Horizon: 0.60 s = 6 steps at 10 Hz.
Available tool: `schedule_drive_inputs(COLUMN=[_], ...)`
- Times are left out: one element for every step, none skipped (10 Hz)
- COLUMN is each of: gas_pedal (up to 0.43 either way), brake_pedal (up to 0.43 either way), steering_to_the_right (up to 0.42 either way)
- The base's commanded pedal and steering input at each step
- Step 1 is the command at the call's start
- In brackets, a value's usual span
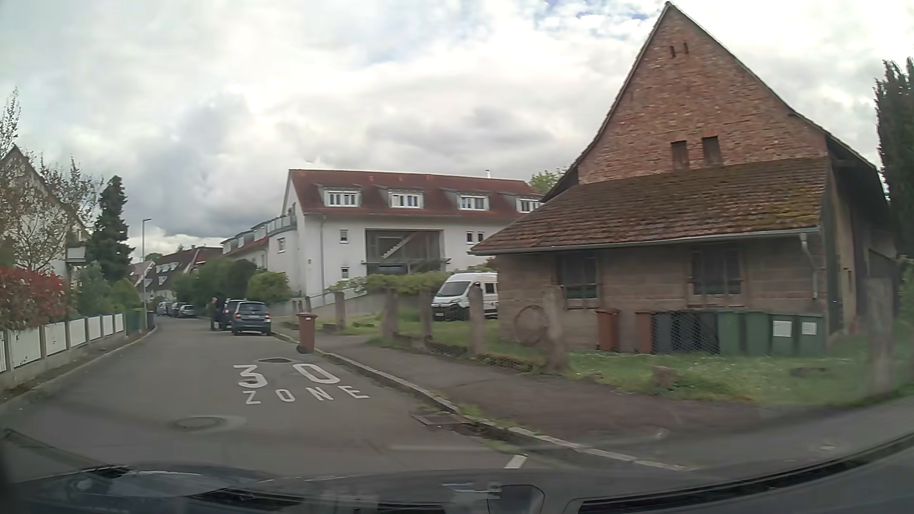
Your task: Follow the waypoints while adhering to traffic rules and regulations
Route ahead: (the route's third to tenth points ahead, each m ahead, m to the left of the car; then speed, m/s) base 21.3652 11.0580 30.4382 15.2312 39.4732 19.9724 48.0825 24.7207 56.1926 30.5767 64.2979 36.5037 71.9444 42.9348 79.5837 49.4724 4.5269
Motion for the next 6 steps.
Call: schedule_drive_inputs(gas_pedal=[0.118, 0.110, 0.110, 0.110, 0.067, 0.059], brake_pedal=[0.000, 0.000, 0.000, 0.000, 0.000, 0.000], steering_to_the_right=[-0.460, -0.410, -0.368, -0.310, -0.260, -0.242])
